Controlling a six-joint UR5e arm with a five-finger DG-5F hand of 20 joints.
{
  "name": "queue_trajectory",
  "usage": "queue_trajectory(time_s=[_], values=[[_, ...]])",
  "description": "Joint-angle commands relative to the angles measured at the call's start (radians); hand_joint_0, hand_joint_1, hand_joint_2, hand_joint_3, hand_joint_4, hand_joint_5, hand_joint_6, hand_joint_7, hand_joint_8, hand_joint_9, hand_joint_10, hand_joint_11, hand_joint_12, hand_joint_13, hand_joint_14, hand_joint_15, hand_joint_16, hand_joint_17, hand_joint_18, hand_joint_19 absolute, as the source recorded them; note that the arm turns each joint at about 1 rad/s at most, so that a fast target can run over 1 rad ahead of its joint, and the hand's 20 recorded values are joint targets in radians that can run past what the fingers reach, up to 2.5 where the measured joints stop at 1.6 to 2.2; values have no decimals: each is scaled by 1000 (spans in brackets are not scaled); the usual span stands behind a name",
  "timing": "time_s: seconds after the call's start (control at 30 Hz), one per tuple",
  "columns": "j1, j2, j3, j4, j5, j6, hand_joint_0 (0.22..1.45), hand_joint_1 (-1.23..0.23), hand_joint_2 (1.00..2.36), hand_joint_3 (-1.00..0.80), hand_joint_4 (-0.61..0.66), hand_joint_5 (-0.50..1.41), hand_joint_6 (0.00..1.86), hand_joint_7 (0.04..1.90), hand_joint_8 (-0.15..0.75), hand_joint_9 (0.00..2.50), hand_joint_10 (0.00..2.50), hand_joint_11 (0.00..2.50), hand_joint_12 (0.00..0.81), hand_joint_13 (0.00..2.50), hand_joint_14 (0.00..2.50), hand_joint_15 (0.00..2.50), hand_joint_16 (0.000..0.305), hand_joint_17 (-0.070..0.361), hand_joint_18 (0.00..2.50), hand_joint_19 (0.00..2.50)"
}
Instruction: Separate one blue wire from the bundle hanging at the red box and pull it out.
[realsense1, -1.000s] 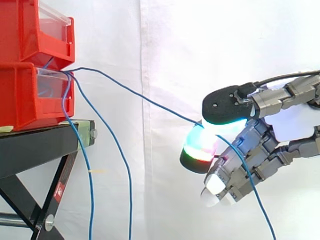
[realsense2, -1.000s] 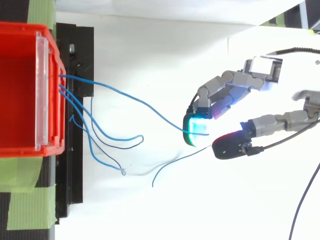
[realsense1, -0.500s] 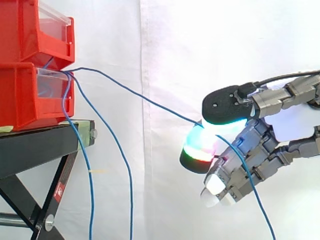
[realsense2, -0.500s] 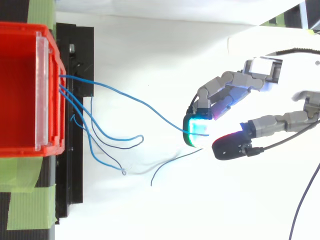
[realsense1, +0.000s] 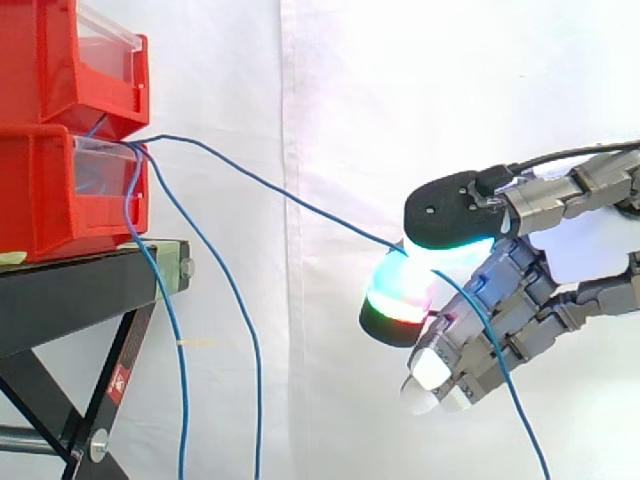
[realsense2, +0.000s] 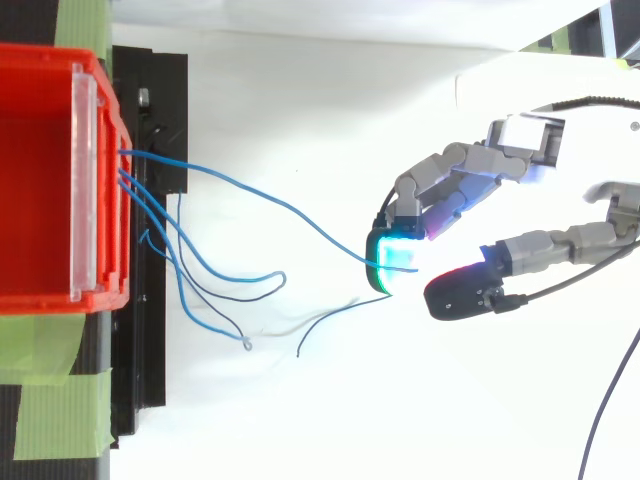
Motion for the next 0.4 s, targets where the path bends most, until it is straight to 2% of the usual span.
queue_trajectory(time_s=[0.0, 0.37], values=[[0, 0, 0, 0, 1, -1, 445, -672, 1650, -111, -192, -72, 858, 1090, 378, 857, 9, 358, 509, 525, 8, 351, 74, 166, 460, 140], [0, 0, 0, 0, 1, 1, 447, -669, 1644, -109, -191, -73, 860, 1084, 378, 854, 11, 363, 508, 525, 9, 353, 74, 166, 461, 147]])
